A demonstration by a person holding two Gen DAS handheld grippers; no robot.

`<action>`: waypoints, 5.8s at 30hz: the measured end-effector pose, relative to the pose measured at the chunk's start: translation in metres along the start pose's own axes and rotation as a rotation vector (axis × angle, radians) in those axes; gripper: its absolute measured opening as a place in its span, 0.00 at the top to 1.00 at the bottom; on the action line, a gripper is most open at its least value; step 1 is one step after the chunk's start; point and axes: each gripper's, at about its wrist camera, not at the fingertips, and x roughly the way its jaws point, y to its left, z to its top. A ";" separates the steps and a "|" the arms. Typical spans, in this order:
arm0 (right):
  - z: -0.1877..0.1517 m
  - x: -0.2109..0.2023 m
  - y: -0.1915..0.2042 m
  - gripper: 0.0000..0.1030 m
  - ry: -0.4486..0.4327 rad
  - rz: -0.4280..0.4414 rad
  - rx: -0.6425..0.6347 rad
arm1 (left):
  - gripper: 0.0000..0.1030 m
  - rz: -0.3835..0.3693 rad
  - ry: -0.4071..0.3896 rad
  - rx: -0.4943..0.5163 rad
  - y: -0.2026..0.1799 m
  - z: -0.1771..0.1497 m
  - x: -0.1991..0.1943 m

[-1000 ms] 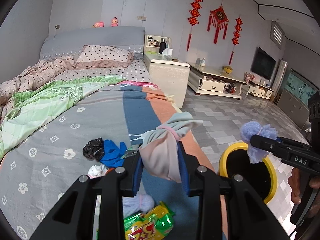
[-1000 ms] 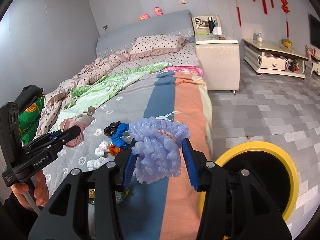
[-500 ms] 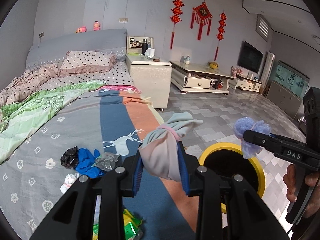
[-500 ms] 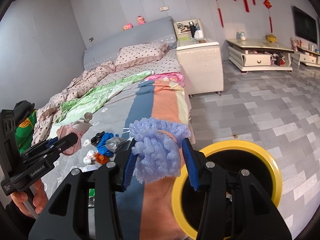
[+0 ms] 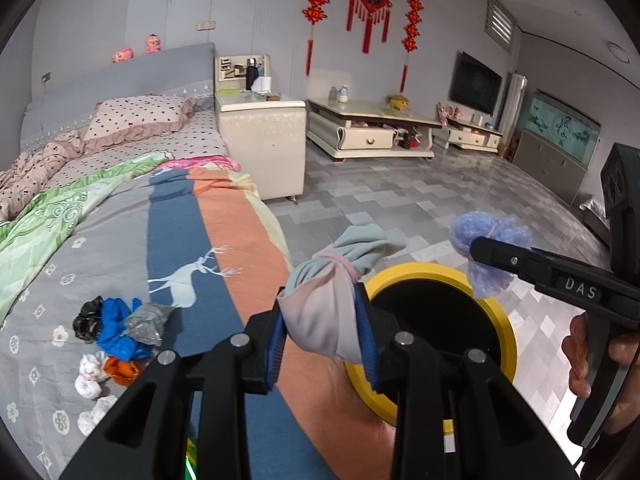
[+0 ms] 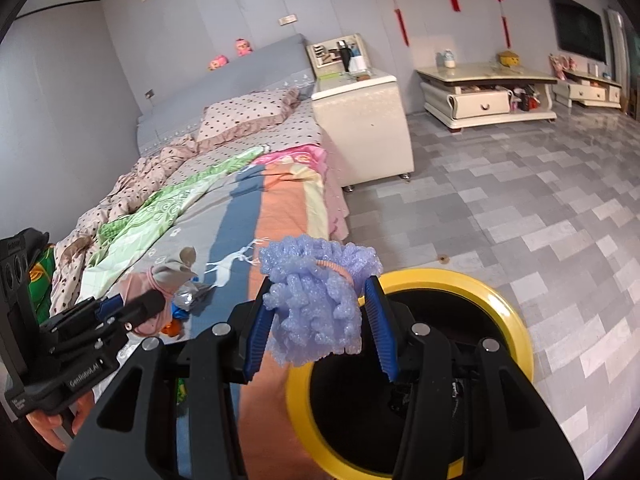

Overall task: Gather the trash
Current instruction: 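Carry the pink bundle and lavender scrubber over the bin with both tools, then open both tools to drop the bundle and scrubber into the bin, then move both open tools back over the trash pile on the bed, then grasp the white tissue bundle with the left tool while the right tool grasps the green snack bag, then carry the tissue bundle and snack bag over the yellow-rimmed bin with both tools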

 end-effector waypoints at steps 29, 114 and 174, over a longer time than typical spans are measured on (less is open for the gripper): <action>-0.027 0.069 -0.102 0.55 0.106 -0.153 0.178 | 0.71 -0.154 0.207 0.032 -0.064 -0.032 0.104; -0.126 0.160 0.229 0.38 0.477 0.225 -0.238 | 0.29 0.256 0.217 -0.299 0.273 -0.160 -0.004; -0.132 0.130 0.184 0.85 0.457 0.258 -0.227 | 0.67 0.098 0.118 -0.334 0.264 -0.127 -0.026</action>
